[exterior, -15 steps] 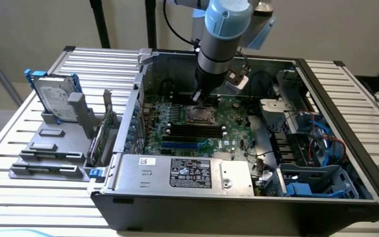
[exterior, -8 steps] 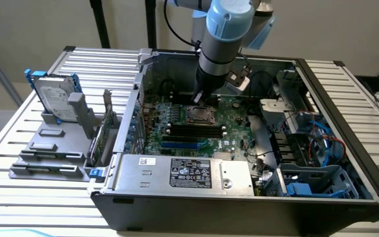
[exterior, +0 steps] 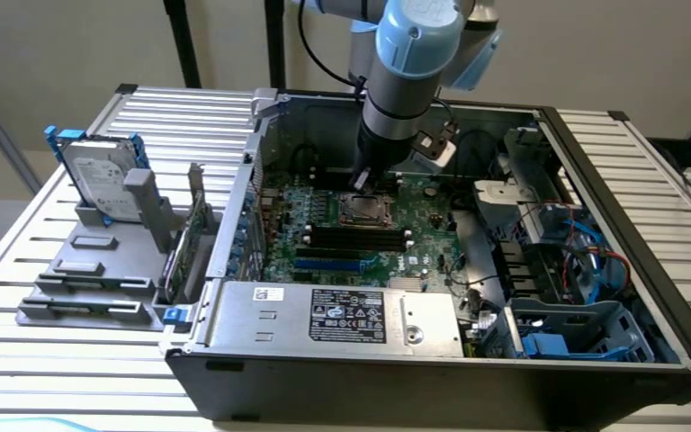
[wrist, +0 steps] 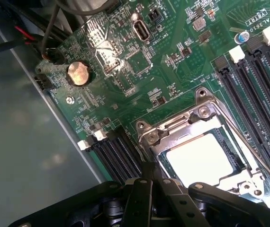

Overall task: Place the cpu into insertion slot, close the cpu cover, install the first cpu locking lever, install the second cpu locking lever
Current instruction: 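Install the first cpu locking lever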

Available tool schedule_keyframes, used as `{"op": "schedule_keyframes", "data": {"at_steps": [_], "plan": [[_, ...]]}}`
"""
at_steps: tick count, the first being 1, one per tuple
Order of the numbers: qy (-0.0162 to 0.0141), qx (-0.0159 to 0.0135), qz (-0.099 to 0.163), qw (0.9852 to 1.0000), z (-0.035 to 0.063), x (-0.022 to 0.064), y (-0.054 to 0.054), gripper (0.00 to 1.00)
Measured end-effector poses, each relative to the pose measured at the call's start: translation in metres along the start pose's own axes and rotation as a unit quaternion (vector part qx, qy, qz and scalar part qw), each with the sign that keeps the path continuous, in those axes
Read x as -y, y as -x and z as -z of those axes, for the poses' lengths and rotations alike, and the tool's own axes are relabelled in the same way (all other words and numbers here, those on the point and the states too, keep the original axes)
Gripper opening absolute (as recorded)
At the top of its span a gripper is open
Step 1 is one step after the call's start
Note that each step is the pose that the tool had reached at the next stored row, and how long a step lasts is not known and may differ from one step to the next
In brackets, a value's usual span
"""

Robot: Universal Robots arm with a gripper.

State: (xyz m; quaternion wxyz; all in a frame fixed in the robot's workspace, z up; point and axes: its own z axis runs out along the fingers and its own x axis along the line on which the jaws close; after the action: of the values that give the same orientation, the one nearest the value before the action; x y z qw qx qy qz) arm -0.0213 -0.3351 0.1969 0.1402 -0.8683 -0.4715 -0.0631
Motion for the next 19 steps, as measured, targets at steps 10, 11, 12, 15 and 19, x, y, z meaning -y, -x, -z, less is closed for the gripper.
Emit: {"op": "schedule_keyframes", "data": {"at_steps": [10,11,12,15,19], "plan": [[-0.0023,-0.0033,0.0,1.0,0.0124,0.0197,0.009,0.11],[-0.0023,-0.0033,0.0,1.0,0.0124,0.0199,0.009,0.11],[-0.0023,-0.0033,0.0,1.0,0.0122,0.0202,0.008,0.11],[-0.0023,-0.0033,0.0,1.0,0.0116,0.0214,0.007,0.11],[-0.0023,-0.0032,0.0,1.0,0.0112,0.022,0.005,0.11]]}}
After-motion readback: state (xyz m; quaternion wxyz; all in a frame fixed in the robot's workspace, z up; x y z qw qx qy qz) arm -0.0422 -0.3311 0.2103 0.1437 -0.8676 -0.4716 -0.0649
